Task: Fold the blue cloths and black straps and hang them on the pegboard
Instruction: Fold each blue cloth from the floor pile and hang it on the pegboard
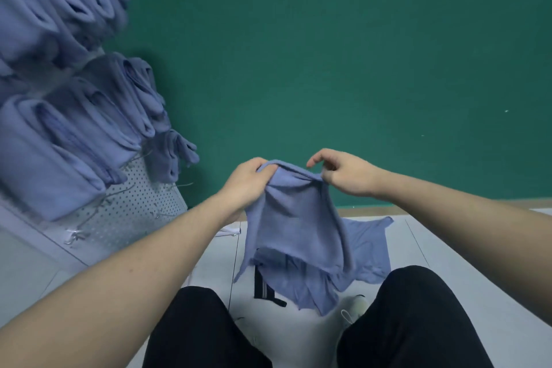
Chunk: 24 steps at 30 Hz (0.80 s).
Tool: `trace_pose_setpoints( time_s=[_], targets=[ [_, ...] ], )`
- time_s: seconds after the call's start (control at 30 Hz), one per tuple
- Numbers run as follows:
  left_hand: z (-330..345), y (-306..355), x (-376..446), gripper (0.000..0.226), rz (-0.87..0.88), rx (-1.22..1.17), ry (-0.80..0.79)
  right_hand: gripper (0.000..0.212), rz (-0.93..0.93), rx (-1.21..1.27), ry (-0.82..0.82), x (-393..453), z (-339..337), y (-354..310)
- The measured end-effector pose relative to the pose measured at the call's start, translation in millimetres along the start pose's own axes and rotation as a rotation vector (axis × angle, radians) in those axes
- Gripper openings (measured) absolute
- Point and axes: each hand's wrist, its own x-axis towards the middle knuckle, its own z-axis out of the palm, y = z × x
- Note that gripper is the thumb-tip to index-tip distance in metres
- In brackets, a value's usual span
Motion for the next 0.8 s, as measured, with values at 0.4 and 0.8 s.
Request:
trace_pose_setpoints(
  time_s=[0.4, 0.8],
  targets=[
    [-6, 68, -25, 0.012, 0.194, -0.338, -0.010, 0.040, -0.168, 0.518, -0.024, -26, -15, -46],
    [-32, 76, -50, 0.037, 0.182, -0.505, -0.059, 0.014, -0.288, 0.266, 0.131, -42, -18, -92]
  ],
)
